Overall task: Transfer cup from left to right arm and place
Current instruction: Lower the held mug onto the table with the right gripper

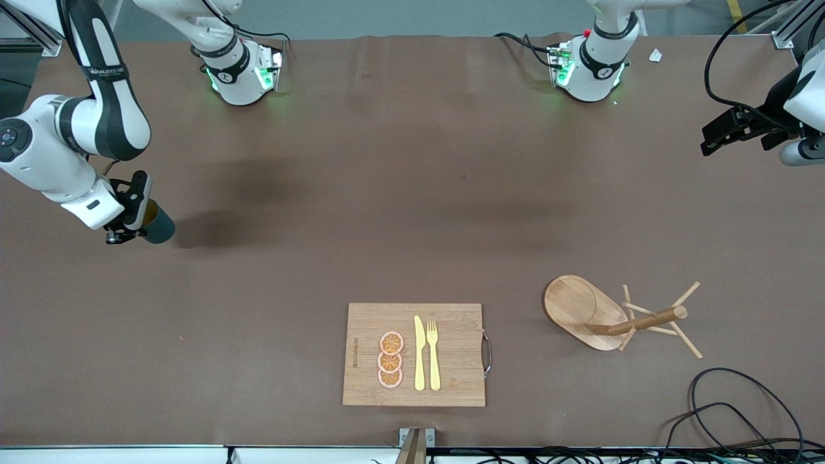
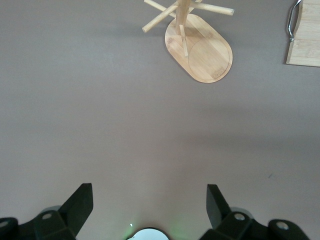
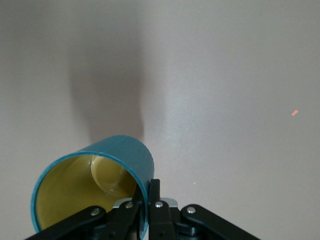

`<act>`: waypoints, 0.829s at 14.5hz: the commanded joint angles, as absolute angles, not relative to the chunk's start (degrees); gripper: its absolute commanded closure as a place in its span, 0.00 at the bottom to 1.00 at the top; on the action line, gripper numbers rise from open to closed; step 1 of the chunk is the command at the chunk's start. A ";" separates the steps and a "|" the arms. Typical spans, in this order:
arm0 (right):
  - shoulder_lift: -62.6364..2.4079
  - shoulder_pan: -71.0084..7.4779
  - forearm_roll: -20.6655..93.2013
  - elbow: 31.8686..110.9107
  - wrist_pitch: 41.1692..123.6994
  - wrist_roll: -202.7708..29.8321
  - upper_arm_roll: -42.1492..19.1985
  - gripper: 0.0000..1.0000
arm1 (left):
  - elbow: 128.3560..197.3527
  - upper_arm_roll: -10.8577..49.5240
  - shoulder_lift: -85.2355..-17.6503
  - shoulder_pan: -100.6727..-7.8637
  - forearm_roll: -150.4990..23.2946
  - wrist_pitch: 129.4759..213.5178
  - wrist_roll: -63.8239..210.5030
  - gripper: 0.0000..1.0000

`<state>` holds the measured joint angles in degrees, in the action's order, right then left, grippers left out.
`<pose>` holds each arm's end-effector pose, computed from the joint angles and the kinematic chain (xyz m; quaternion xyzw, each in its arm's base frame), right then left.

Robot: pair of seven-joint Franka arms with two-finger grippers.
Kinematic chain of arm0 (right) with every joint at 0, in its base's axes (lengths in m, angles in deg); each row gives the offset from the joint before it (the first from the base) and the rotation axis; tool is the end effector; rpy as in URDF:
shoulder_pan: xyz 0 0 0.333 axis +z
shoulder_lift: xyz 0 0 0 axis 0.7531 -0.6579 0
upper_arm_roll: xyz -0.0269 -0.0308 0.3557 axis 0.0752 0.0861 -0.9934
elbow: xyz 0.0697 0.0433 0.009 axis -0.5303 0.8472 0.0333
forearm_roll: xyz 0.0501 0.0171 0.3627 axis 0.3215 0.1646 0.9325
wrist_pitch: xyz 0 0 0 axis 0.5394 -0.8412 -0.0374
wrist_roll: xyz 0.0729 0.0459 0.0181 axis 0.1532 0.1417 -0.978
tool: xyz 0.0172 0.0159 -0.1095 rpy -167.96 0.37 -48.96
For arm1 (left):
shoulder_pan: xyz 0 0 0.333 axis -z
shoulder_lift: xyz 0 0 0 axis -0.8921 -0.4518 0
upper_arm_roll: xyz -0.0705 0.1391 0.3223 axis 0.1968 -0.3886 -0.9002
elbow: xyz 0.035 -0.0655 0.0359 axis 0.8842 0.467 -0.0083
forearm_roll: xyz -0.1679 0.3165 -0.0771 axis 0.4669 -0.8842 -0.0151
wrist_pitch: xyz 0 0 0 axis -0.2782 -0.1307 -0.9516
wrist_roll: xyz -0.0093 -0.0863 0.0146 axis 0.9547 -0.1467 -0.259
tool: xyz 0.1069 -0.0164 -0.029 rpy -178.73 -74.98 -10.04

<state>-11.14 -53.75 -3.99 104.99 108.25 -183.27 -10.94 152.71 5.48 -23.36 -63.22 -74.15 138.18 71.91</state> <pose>0.5019 -0.0960 0.3738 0.6845 0.7277 0.0013 0.0437 0.4993 -0.0354 0.6788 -0.9989 -0.0323 0.0275 0.0183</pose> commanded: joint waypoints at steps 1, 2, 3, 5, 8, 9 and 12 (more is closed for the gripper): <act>-10.43 -54.14 -1.82 107.89 110.77 -186.29 -12.00 1.00 | 151.74 5.49 -23.71 -63.58 -74.26 137.21 72.93 0.00; -10.52 -53.09 -1.46 108.50 112.26 -186.29 -12.00 1.00 | 151.74 5.49 -23.80 -63.49 -74.26 137.21 72.93 0.00; -10.87 -52.65 -0.50 109.90 114.53 -186.29 -12.09 1.00 | 151.65 5.58 -23.80 -63.32 -74.35 137.21 72.85 0.00; -11.66 -51.42 1.52 111.23 116.84 -186.20 -12.09 1.00 | 151.65 5.58 -23.80 -63.14 -74.26 137.30 72.76 0.00; -12.45 -51.15 1.97 111.67 118.77 -186.38 -12.09 1.00 | 151.65 5.58 -23.98 -63.05 -74.26 137.30 72.76 0.00; -13.06 -51.24 1.97 112.11 120.34 -186.55 -12.09 1.00 | 151.65 5.66 -24.06 -63.05 -74.35 137.30 72.76 0.00; -14.12 -52.02 2.85 112.55 121.50 -187.43 -12.09 1.00 | 151.56 5.75 -24.06 -63.05 -74.35 137.30 72.58 0.00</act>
<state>-14.17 -51.25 0.81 110.71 118.29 -184.21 -12.05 152.71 5.60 -23.64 -63.12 -74.15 138.17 71.91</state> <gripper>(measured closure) 0.952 0.000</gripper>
